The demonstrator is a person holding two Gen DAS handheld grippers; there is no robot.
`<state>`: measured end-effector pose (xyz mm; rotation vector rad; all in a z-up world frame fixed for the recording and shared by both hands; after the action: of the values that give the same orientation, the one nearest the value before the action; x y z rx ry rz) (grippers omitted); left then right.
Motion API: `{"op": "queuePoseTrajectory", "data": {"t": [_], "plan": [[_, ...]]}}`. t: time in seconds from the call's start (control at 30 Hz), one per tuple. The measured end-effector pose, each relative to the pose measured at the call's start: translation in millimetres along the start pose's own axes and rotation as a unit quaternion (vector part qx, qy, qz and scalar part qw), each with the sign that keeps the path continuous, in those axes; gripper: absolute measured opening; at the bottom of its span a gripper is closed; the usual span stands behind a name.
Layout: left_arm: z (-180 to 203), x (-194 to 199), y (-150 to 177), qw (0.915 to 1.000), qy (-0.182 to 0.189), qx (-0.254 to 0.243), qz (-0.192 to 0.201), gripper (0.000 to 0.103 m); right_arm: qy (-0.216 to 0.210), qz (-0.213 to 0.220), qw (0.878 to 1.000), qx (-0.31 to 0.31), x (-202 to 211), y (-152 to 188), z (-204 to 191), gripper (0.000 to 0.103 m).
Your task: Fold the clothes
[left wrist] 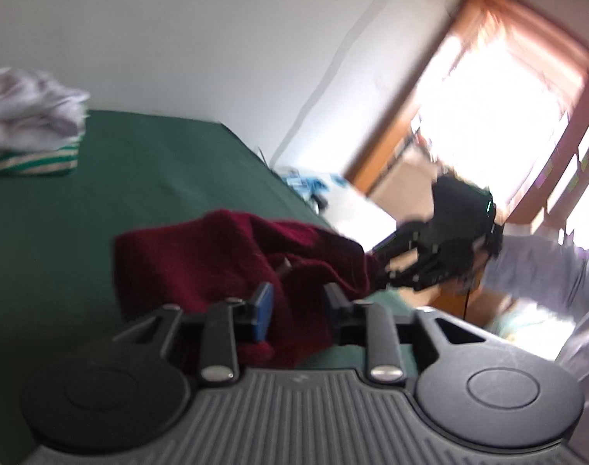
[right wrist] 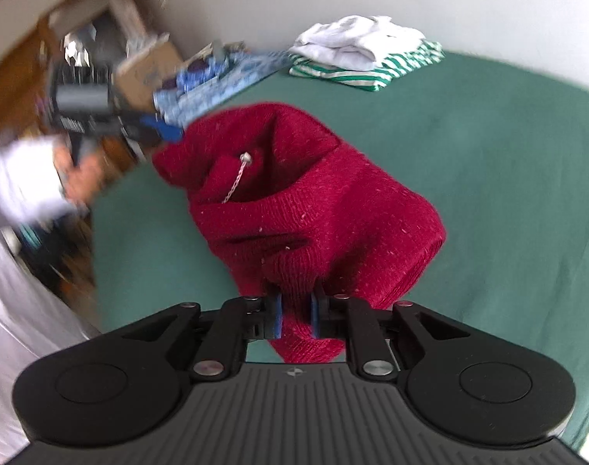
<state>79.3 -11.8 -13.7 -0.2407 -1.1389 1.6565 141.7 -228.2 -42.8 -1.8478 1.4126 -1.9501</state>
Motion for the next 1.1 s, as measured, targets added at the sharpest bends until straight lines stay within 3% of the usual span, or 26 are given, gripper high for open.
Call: {"op": "queuePoseTrajectory", "data": {"t": [0.07, 0.13, 0.17, 0.23, 0.3, 0.37, 0.43, 0.47, 0.57, 0.63, 0.7, 0.77, 0.83, 0.87, 0.97, 1.03, 1.1], "plan": [[-2, -16, 5, 0.9995, 0.003, -0.011, -0.030, 0.035, 0.019, -0.003, 0.999, 0.035, -4, 0, -8, 0.029], [-14, -28, 14, 0.9983, -0.001, -0.011, -0.058, 0.035, 0.034, -0.020, 0.996, 0.078, -2, 3, -19, 0.054], [-21, -32, 19, 0.9976, -0.003, -0.005, -0.068, 0.034, 0.042, -0.031, 0.994, 0.100, 0, 5, -26, 0.057], [-31, -33, 26, 0.9970, 0.002, 0.010, -0.077, 0.033, 0.054, -0.048, 0.988, 0.138, 5, 8, -40, 0.054], [-37, -30, 28, 0.9971, 0.009, 0.022, -0.072, 0.033, 0.046, -0.028, 0.991, 0.120, 22, -1, -46, 0.048], [-39, -29, 27, 0.9970, 0.011, 0.023, -0.073, 0.034, 0.052, 0.021, 0.993, 0.102, 42, -16, -52, 0.048], [-40, -30, 28, 0.9967, 0.014, 0.020, -0.077, 0.034, 0.073, 0.075, 0.988, 0.110, 49, -32, -66, 0.057], [-40, -31, 28, 0.9965, 0.016, 0.020, -0.080, 0.034, 0.083, 0.087, 0.986, 0.119, 43, -37, -74, 0.057], [-42, -31, 27, 0.9956, 0.018, 0.018, -0.090, 0.034, 0.121, 0.076, 0.977, 0.160, 0, -48, -92, 0.048], [-40, -29, 27, 0.9950, 0.018, 0.013, -0.097, 0.035, 0.142, 0.058, 0.969, 0.196, -32, -45, -93, 0.033], [-38, -29, 28, 0.9945, 0.016, 0.003, -0.103, 0.036, 0.172, 0.052, 0.962, 0.204, -51, -43, -88, 0.027], [-37, -29, 28, 0.9940, 0.014, -0.004, -0.108, 0.039, 0.175, 0.046, 0.962, 0.204, -59, -42, -84, 0.027], [-37, -29, 28, 0.9936, 0.013, -0.008, -0.112, 0.040, 0.173, 0.033, 0.963, 0.207, -66, -40, -82, 0.015], [-37, -29, 28, 0.9934, 0.013, -0.009, -0.114, 0.039, 0.168, 0.024, 0.963, 0.208, -68, -38, -81, 0.013], [-27, -22, 20, 0.9932, 0.031, -0.002, -0.112, 0.039, 0.125, -0.003, 0.968, 0.216, -58, -33, -87, 0.008], [-13, -11, 11, 0.9939, 0.052, -0.006, -0.097, 0.040, 0.112, -0.027, 0.962, 0.249, -54, -21, -94, 0.008], [5, -9, -2, 0.9936, 0.077, -0.023, -0.079, 0.050, 0.120, -0.047, 0.952, 0.277, -57, -7, -95, 0.008]]}}
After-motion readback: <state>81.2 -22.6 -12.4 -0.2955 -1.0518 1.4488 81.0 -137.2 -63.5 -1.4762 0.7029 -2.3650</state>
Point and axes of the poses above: each gripper's, at about its wrist camera, not at the fingertips, and x roughly against the way its jaws point, z to its right, y to its underside, the point moved 6 cm from there along -x, roughly the way its jaws point, and after that the axes turned 10 degrees about y, right-handed, at the moved point
